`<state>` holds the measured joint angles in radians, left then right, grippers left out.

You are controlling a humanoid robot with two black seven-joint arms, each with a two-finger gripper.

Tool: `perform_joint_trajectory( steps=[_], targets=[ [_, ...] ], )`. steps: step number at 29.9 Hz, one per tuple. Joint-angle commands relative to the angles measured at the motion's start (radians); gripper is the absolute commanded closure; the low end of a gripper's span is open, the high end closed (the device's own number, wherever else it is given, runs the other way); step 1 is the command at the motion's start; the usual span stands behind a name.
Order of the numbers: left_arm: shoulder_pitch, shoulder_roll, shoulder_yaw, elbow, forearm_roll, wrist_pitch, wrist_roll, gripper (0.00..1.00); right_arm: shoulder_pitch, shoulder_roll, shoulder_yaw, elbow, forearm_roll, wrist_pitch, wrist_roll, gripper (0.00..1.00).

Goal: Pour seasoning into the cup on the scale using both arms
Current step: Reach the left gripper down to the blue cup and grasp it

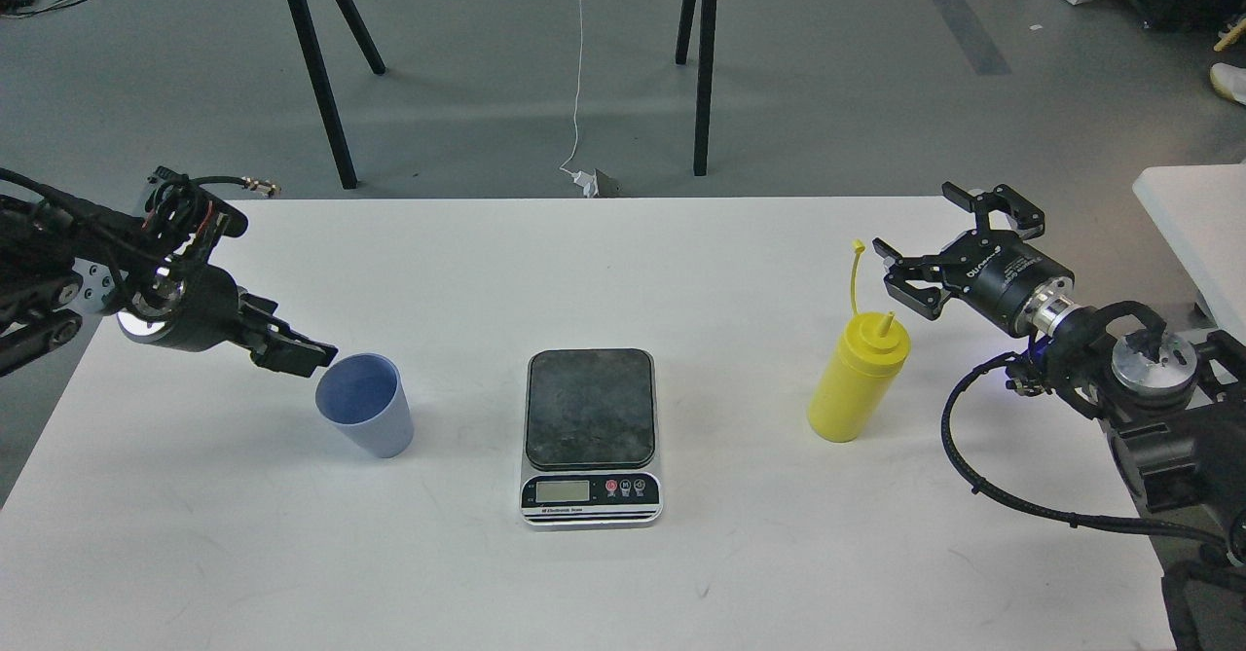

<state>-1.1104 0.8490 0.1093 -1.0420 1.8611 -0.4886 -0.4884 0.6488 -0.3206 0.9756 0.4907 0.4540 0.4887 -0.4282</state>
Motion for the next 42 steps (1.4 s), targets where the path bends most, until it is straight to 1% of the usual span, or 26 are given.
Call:
perform_joint_trajectory(
  steps=[1, 15, 18, 21, 26, 29, 30, 33, 34, 35, 37, 42],
  targets=[
    [0.023, -0.004, 0.0, 0.0, 0.001, 0.0, 0.0, 0.0, 0.0, 0.0, 0.0, 0.0, 0.0, 0.0, -0.001, 0.01],
    [0.049, -0.044, -0.013, 0.0, -0.005, 0.0, 0.0, 0.04, -0.002, 0.005, 0.0, -0.018, 0.0, 0.0, 0.0, 0.01],
    [0.06, -0.054, -0.014, 0.0, -0.014, 0.0, 0.0, 0.08, -0.002, 0.003, -0.002, -0.018, 0.0, 0.0, 0.0, 0.01],
    [0.079, -0.057, -0.014, 0.0, -0.033, 0.0, 0.0, 0.15, -0.002, 0.002, 0.0, -0.02, 0.0, 0.0, 0.0, 0.01],
    [0.089, -0.054, -0.013, 0.0, -0.034, 0.0, 0.0, 0.31, -0.003, 0.0, -0.002, -0.02, 0.0, 0.0, 0.0, 0.01],
    [0.089, -0.053, -0.013, 0.0, -0.034, 0.0, 0.0, 0.45, -0.003, 0.002, 0.0, -0.02, 0.0, 0.0, 0.0, 0.01],
    [0.089, -0.053, -0.013, 0.0, -0.034, 0.0, 0.0, 0.52, -0.003, 0.002, 0.0, -0.02, 0.0, 0.0, 0.0, 0.01],
    [0.09, -0.054, -0.01, 0.0, -0.033, 0.0, 0.0, 0.79, -0.005, 0.002, 0.0, -0.02, 0.0, 0.0, 0.0, 0.01],
    [0.09, -0.054, -0.01, 0.0, -0.031, 0.0, 0.0, 0.91, -0.005, 0.002, -0.002, -0.02, 0.0, 0.0, 0.0, 0.01],
    [0.09, -0.054, -0.013, 0.0, -0.031, 0.0, 0.0, 0.96, -0.006, 0.002, 0.0, -0.02, 0.0, 0.0, 0.0, 0.01],
    [0.09, -0.053, -0.01, 0.0, -0.033, 0.0, 0.0, 1.0, -0.011, 0.0, 0.0, -0.02, 0.0, 0.0, 0.0, 0.01],
    [0.084, -0.041, -0.017, -0.007, -0.049, 0.0, 0.0, 1.0, -0.011, 0.0, 0.0, -0.02, 0.0, 0.0, -0.001, 0.01]
  ],
)
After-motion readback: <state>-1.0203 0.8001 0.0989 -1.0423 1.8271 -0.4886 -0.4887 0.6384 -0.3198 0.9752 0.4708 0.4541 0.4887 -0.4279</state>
